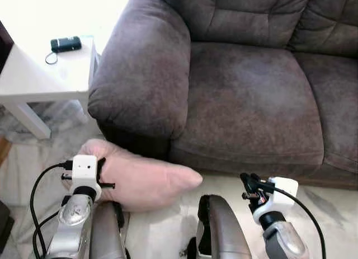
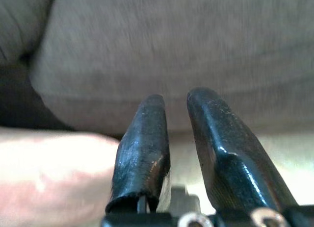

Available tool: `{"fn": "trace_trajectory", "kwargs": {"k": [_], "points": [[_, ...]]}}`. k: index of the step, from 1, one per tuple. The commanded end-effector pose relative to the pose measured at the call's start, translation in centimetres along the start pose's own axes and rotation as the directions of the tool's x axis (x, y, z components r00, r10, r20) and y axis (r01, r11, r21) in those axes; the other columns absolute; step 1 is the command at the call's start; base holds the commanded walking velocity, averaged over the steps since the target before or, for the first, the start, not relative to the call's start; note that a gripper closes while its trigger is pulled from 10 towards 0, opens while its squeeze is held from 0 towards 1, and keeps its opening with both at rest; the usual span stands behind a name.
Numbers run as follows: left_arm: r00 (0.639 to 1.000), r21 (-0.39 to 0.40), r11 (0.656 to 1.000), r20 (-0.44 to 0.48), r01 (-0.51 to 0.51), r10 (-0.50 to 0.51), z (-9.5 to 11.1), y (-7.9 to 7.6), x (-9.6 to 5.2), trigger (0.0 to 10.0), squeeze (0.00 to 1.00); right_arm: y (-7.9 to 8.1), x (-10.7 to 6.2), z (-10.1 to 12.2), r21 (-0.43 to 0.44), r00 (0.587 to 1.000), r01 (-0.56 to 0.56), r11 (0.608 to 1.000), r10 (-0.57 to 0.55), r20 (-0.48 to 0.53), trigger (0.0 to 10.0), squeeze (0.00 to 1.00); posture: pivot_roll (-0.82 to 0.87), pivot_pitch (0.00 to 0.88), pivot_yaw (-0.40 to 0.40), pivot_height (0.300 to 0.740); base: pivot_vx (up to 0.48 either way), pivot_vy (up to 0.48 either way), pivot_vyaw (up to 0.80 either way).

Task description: Move the pillow to the sofa from floor

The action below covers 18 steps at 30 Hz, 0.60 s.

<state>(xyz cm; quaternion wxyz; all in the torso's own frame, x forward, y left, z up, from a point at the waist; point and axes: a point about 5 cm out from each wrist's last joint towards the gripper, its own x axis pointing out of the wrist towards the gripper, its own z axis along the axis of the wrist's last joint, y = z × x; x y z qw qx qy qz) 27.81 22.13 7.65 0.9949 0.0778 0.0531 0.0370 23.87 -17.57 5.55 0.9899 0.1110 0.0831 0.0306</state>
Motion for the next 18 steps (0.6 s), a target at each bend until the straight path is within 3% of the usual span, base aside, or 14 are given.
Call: {"fn": "trace_trajectory", "kwargs": {"k": [1,5,10,18], "points": [[0.995,0.004,1.000,0.103,-0.012,0.012,2.3,0.4,0.5,10.0,0.00,-0.2,0.3,0.0,-0.021,1.000,0.004,1.000,-0.003,0.016,10.0,0.00,0.11,0.009,-0.057,0.526,0.000,0.000,0.00],[0.993,-0.020,0.999,0.118,0.031,-0.028,2.9,-0.5,0.9,10.0,0.00,-0.4,1.3,1.1,-0.033,0.998,-0.002,0.999,0.004,0.068,10.0,0.00,0.12,0.000,-0.071,0.526,0.000,0.000,0.00],[0.977,0.028,0.988,0.147,0.151,-0.153,3.7,-2.7,0.7,10.0,0.00,0.2,2.9,3.1,-0.044,0.988,-0.043,0.998,0.049,0.148,10.0,0.00,0.13,0.000,-0.109,0.526,0.000,0.000,0.00],[0.978,-0.008,0.992,0.168,0.123,-0.120,4.1,-3.2,0.9,10.0,0.00,-0.1,3.8,3.6,-0.043,0.985,-0.049,0.998,0.055,0.163,10.0,0.00,0.14,0.000,-0.139,0.526,0.000,0.000,0.00]]}}
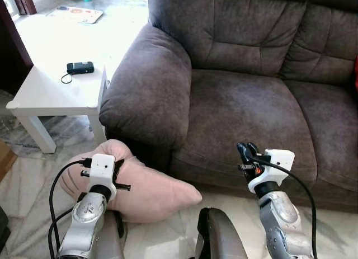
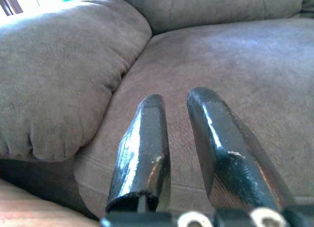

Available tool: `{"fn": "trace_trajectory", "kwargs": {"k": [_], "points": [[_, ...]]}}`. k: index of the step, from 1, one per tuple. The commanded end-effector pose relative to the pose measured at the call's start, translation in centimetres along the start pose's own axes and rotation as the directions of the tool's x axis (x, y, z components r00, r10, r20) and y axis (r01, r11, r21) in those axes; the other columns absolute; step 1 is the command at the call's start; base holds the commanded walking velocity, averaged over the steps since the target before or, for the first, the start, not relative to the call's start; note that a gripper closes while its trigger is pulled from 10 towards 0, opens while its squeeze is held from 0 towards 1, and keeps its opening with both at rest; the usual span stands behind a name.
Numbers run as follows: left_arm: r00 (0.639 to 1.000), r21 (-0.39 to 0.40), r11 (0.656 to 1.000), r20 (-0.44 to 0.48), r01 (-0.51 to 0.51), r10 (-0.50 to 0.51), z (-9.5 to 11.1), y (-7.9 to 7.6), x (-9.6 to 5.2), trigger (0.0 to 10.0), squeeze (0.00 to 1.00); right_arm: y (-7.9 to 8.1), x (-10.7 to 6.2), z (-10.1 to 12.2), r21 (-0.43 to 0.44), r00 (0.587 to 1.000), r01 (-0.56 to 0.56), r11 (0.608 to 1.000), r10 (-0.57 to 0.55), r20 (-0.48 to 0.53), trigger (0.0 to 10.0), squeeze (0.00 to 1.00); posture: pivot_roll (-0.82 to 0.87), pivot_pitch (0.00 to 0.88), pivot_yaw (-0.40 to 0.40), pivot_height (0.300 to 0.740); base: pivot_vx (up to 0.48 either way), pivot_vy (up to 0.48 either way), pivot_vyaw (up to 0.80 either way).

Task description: Move the pillow to the sofa from floor

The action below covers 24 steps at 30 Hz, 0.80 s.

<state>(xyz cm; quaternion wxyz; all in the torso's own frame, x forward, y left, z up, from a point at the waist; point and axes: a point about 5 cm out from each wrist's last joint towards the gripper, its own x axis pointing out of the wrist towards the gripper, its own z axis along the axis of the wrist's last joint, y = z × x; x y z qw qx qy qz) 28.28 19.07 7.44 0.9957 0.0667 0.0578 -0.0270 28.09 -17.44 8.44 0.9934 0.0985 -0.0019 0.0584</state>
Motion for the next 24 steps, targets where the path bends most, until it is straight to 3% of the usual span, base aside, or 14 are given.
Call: {"fn": "trace_trajectory", "kwargs": {"k": [1,12,15,24], "points": [[0.986,0.007,1.000,0.167,-0.006,0.005,3.8,-0.1,0.7,10.0,0.00,-0.7,0.0,0.1,-0.005,1.000,0.019,1.000,-0.019,0.002,10.0,0.00,0.14,0.000,-0.139,0.526,0.000,0.000,0.00],[0.984,0.017,1.000,0.178,-0.005,0.002,4.1,-0.1,0.9,10.0,0.00,-0.9,0.5,0.3,-0.006,1.000,0.022,1.000,-0.022,0.015,10.0,0.00,0.14,0.000,-0.136,0.526,0.000,0.000,0.00],[0.977,0.030,0.999,0.212,0.018,-0.024,5.3,-0.6,1.6,10.0,0.00,-0.8,1.3,0.9,0.001,0.998,0.036,0.999,-0.036,0.053,10.0,0.00,0.13,0.000,-0.113,0.526,0.000,0.000,0.00],[0.979,0.033,0.999,0.204,0.009,-0.015,5.0,-0.5,1.5,10.0,0.00,-0.7,1.5,1.0,0.000,0.996,0.036,0.999,-0.036,0.077,10.0,0.00,0.13,0.000,-0.106,0.526,0.000,0.000,0.00]]}}
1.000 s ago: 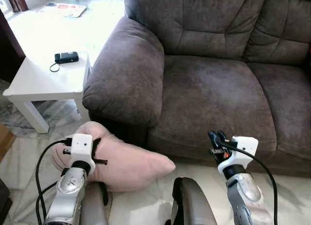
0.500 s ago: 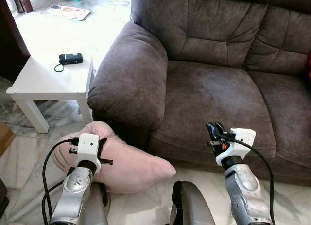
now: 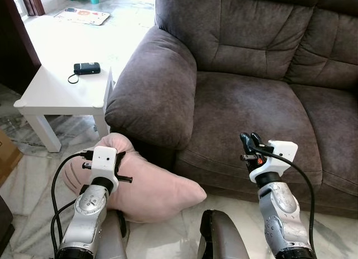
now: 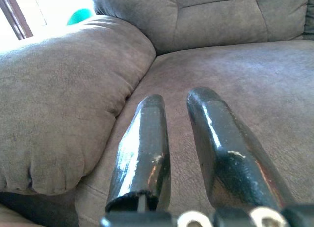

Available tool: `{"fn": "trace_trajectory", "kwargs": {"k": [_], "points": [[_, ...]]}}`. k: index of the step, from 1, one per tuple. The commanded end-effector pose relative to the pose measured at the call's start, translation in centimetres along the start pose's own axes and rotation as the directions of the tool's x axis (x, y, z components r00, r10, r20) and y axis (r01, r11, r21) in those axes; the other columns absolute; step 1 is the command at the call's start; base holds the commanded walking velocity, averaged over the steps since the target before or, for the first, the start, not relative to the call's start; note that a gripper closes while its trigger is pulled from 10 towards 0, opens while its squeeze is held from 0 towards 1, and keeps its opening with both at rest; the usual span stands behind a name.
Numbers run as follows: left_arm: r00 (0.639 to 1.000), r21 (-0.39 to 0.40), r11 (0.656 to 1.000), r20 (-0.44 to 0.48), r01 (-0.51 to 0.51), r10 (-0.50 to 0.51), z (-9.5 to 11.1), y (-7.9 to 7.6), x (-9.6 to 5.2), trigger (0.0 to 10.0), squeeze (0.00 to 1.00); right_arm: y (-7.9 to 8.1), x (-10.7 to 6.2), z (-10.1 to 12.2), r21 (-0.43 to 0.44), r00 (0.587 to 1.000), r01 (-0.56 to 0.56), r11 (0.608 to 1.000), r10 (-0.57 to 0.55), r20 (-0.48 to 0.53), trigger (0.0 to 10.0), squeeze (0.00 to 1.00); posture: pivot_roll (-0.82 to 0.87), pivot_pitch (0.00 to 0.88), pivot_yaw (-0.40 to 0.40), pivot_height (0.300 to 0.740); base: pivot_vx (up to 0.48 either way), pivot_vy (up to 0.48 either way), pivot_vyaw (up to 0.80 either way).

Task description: Move the pillow to the sofa from floor

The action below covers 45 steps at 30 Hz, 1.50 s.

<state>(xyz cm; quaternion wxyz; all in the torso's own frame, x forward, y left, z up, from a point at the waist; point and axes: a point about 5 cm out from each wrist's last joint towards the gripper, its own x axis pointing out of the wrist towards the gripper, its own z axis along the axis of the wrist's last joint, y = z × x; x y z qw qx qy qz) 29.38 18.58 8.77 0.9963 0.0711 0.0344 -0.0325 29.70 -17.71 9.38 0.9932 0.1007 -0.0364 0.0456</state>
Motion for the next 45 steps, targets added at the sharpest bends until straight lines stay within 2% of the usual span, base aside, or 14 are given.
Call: {"fn": "trace_trajectory", "kwargs": {"k": [1,7,27,45], "points": [[0.987,0.023,1.000,0.158,0.003,-0.007,3.47,-0.24,0.71,10.0,0.00,-0.40,0.00,-0.02,-0.001,1.000,0.016,1.000,-0.016,0.007,10.0,0.00,0.13,0.000,-0.106,0.526,0.000,0.000,0.00],[0.987,0.025,1.000,0.159,0.006,-0.010,3.49,-0.22,0.75,10.0,0.00,-0.31,0.13,-0.12,0.004,1.000,0.017,1.000,-0.017,0.012,10.0,0.00,0.13,0.000,-0.102,0.526,0.000,0.000,0.00],[0.988,0.031,0.999,0.154,0.027,-0.032,3.37,-0.38,0.76,10.0,0.00,-0.44,0.24,-0.14,-0.001,1.000,0.020,1.000,-0.020,0.022,10.0,0.00,0.13,0.000,-0.093,0.628,0.000,0.000,0.00],[0.984,0.017,0.999,0.170,0.039,-0.042,3.86,-0.46,0.84,10.0,0.00,-0.26,0.61,-0.03,0.003,1.000,0.010,1.000,-0.010,0.024,10.0,0.00,0.14,0.000,-0.099,0.628,0.000,0.000,0.00]]}}
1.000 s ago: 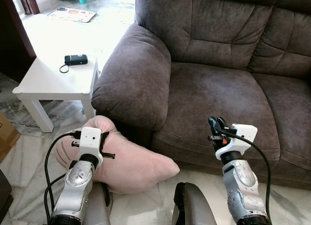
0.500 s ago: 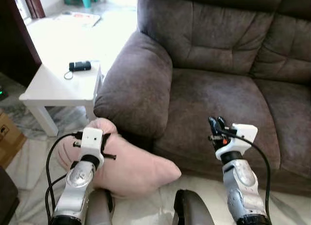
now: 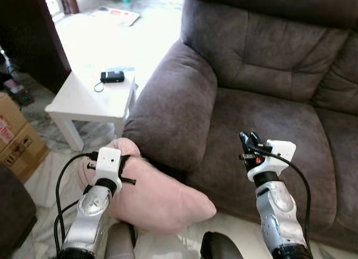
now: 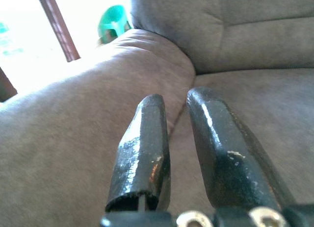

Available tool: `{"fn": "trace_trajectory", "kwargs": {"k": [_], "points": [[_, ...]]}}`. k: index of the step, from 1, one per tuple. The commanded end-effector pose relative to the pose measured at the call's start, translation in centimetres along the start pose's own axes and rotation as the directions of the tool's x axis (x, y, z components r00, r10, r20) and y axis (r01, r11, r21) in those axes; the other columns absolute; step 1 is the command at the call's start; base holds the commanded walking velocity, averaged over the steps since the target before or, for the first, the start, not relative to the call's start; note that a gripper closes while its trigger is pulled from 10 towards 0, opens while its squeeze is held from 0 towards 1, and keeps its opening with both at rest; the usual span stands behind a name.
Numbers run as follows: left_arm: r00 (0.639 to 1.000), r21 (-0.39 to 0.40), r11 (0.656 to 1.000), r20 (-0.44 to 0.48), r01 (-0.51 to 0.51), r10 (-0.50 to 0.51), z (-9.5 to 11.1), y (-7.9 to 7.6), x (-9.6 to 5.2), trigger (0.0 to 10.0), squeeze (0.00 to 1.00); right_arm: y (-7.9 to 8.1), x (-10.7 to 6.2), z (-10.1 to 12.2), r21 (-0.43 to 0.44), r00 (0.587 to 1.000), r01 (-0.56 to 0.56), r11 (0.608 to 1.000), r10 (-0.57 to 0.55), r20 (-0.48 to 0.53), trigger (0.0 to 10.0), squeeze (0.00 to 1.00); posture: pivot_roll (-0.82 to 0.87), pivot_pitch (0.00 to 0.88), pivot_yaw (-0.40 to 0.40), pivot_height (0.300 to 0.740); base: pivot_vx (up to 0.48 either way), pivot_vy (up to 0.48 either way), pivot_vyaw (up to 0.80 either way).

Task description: Move the pillow to the sofa from floor

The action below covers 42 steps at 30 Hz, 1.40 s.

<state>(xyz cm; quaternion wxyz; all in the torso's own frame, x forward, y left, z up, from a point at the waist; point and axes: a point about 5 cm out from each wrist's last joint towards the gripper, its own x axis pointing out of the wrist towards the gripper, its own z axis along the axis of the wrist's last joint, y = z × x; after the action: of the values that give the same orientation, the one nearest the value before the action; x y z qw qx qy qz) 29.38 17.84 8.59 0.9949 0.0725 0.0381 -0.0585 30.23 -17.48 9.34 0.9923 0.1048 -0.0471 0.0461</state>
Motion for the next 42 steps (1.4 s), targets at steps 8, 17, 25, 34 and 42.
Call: {"fn": "trace_trajectory", "kwargs": {"k": [8,17,25,34,42], "points": [[0.984,0.012,1.000,0.176,-0.005,0.003,3.9,0.2,0.8,10.0,0.00,-0.6,0.1,0.3,-0.005,1.000,0.019,1.000,-0.019,0.009,10.0,0.00,0.14,0.000,-0.097,0.628,0.000,0.000,0.00],[0.983,0.007,1.000,0.182,-0.004,0.003,3.9,0.1,0.7,10.0,0.00,-0.5,0.2,0.2,-0.005,1.000,0.016,1.000,-0.016,0.007,10.0,0.00,0.14,0.000,-0.102,0.628,0.000,0.000,0.00],[0.981,0.021,1.000,0.192,0.003,-0.007,4.4,0.1,0.6,10.0,0.00,-0.5,0.3,0.3,-0.007,1.000,0.012,1.000,-0.012,0.006,10.0,0.00,0.15,0.000,-0.106,0.628,0.000,0.000,0.00],[0.946,0.029,0.991,0.295,0.130,-0.132,8.6,-1.3,0.3,10.0,0.00,-0.4,0.6,0.3,-0.006,1.000,0.006,1.000,-0.006,0.003,10.0,0.00,0.16,0.000,-0.109,0.628,0.000,0.000,0.00],[0.905,0.005,0.979,0.381,0.205,-0.191,12.4,-2.4,1.1,10.0,0.00,-0.2,1.1,0.5,-0.006,1.000,-0.003,1.000,0.003,0.001,10.0,0.00,0.17,0.000,-0.112,0.628,0.000,0.000,0.00]]}}
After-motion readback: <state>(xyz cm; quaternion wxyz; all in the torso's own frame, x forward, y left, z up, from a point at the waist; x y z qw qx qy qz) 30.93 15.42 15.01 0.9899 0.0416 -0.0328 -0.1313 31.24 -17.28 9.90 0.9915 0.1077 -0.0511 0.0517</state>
